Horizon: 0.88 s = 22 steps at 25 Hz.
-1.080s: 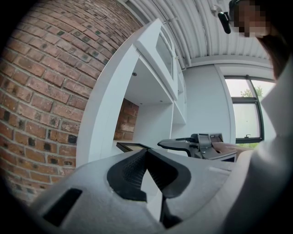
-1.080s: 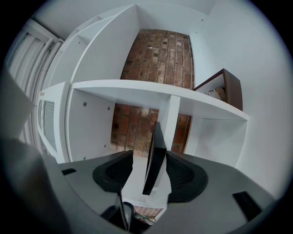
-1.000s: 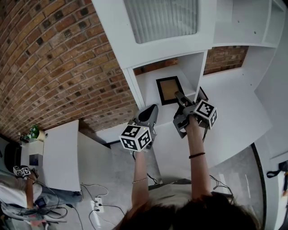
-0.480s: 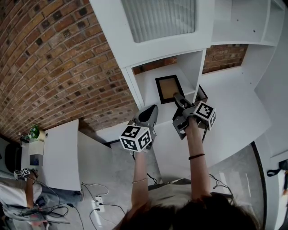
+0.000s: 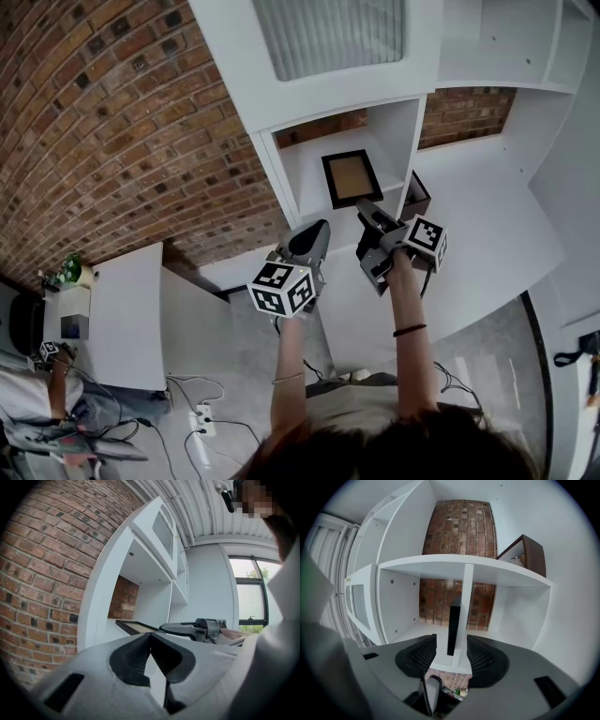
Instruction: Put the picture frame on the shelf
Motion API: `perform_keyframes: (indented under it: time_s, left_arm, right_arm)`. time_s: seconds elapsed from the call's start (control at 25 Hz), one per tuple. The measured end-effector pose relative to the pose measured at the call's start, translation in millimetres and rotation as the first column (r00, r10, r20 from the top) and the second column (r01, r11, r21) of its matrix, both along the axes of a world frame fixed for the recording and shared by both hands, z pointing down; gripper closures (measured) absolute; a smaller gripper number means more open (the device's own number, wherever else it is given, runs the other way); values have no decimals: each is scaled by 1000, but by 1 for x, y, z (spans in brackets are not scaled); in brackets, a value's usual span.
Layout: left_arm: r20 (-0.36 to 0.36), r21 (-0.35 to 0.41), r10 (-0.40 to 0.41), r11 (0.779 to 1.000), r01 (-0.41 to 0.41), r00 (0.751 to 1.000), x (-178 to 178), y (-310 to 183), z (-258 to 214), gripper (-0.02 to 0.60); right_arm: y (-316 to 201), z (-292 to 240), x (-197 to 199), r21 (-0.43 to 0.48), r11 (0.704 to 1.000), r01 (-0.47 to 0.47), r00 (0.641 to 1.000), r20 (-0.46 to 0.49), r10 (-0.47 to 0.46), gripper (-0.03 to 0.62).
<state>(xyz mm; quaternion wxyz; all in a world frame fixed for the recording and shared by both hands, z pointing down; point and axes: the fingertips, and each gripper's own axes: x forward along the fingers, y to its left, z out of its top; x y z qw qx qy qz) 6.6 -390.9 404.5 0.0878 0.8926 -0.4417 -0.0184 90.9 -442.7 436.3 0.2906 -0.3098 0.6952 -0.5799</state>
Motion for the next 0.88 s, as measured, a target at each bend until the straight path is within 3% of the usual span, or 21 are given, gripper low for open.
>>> perform_keyframes:
  time_s: [0.12, 0.6, 0.88]
  left_arm:
    - [4, 0, -1, 1000, 1, 1000, 1, 6, 2, 571]
    - [8, 13, -13, 1000, 13, 1000, 11, 31, 2, 571]
    - [3, 22, -23, 1000, 23, 1000, 12, 44, 1, 571]
  right_arm:
    - [9, 0, 0, -2, 1000, 19, 1000, 5, -19, 398]
    - [41, -4, 4, 60, 995, 76, 996, 35, -78, 540]
    - [58, -8, 5, 122, 986, 110, 994, 8, -111, 574]
